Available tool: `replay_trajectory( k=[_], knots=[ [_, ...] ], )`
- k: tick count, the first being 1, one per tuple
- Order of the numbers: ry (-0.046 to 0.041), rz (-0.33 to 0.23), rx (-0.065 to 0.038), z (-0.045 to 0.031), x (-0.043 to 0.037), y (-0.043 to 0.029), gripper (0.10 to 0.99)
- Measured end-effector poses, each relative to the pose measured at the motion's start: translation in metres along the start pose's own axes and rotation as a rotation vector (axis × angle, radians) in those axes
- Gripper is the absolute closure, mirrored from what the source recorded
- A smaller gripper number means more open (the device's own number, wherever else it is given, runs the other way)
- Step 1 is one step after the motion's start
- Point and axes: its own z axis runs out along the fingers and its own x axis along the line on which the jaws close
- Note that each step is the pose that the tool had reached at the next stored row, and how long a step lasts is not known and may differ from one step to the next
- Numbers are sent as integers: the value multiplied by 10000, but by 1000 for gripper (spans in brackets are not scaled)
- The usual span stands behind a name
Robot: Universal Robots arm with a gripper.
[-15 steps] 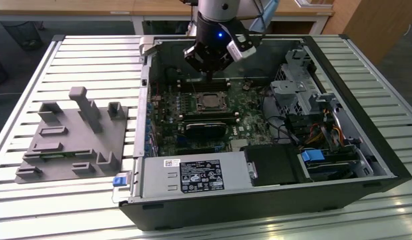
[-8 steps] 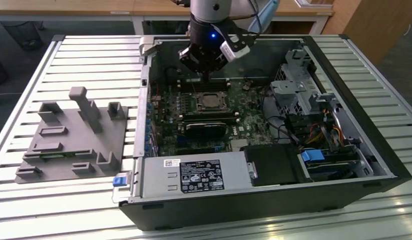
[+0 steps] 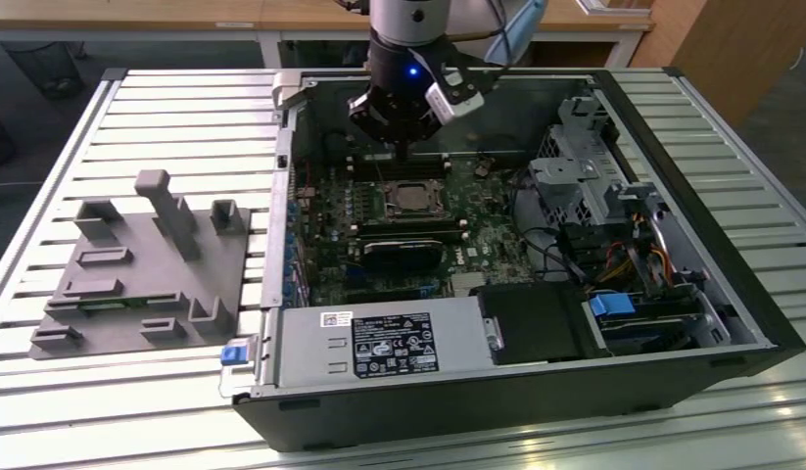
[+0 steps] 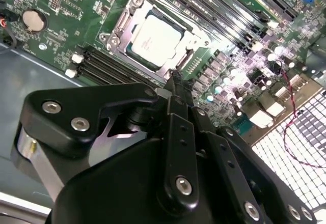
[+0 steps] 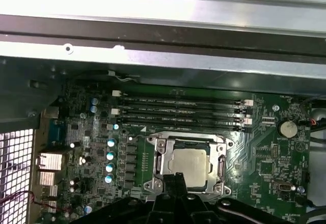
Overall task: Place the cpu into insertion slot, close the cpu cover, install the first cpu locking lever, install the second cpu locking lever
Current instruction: 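Install the first cpu locking lever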
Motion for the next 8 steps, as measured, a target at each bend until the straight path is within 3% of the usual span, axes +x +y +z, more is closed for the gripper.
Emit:
replay_trajectory(
  k=[8],
  knots=[
    [0,3,0,1,33,2,980]
  ],
)
